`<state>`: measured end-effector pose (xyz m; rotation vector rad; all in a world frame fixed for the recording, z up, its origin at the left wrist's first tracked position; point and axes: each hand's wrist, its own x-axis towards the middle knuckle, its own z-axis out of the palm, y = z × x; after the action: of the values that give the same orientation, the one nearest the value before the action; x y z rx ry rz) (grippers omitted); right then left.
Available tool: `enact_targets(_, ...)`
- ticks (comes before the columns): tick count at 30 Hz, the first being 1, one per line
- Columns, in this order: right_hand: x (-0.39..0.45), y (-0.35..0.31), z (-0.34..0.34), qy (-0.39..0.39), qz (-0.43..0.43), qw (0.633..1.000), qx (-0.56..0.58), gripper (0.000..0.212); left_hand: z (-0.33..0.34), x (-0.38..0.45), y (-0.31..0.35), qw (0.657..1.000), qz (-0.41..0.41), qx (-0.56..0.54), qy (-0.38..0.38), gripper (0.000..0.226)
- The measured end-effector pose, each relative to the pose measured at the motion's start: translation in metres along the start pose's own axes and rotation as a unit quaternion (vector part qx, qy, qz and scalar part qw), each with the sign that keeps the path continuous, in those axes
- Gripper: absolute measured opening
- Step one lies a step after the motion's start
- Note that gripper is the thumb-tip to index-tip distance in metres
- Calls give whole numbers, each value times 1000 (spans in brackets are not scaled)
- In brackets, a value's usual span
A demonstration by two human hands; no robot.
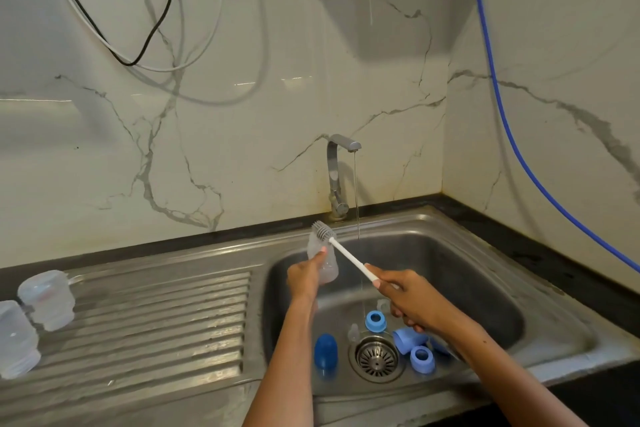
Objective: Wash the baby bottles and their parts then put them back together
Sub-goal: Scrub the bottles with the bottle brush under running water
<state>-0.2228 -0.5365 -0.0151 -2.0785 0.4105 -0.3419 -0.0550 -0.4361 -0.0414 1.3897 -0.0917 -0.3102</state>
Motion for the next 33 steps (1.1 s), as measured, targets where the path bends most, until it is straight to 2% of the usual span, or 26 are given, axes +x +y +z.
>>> enact_targets(3, -8, 3, 2, -31, 8, 999, 22, 32, -4, 1, 4, 995, -38, -90, -6, 40)
enact_targets(7, -2, -3, 4, 19, -23, 999, -31, 34, -4, 0, 7, 992, -38, -86, -87, 42)
enact_targets(10, 6, -10, 8, 42, -37, 997, -54, 37, -4, 2, 6, 987, -24, -106, -117, 42)
enact_targets(13, 11, -13, 6, 64, -39, 995, -72, 39, 0, 2, 5, 987, -1, -70, -146, 43)
enact_targets(15, 8, -13, 2, 55, -27, 997, -47, 38, 3, -1, 3, 986, -9, -95, -136, 40)
enact_targets(19, -6, -2, -4, -37, -2, 999, 26, 35, -9, 6, 5, 971, -48, -218, -89, 40)
enact_targets(21, -9, 2, -2, -50, 0, 998, 46, 35, -14, 11, 8, 964, -70, -242, -82, 39)
enact_targets(24, 0, -1, 3, 22, -12, 1000, -2, 36, -6, 6, 8, 962, -87, -221, -134, 34)
enact_targets(27, 10, -8, 8, 59, -12, 998, -24, 38, 0, 0, 5, 962, -77, -198, -173, 42)
enact_targets(29, 9, -9, 4, 28, 7, 1000, 5, 37, -1, 2, 4, 959, -72, -222, -161, 47)
enact_targets(33, -7, 3, -12, -87, 54, 991, 86, 35, -15, 20, 10, 942, -100, -304, -96, 57)
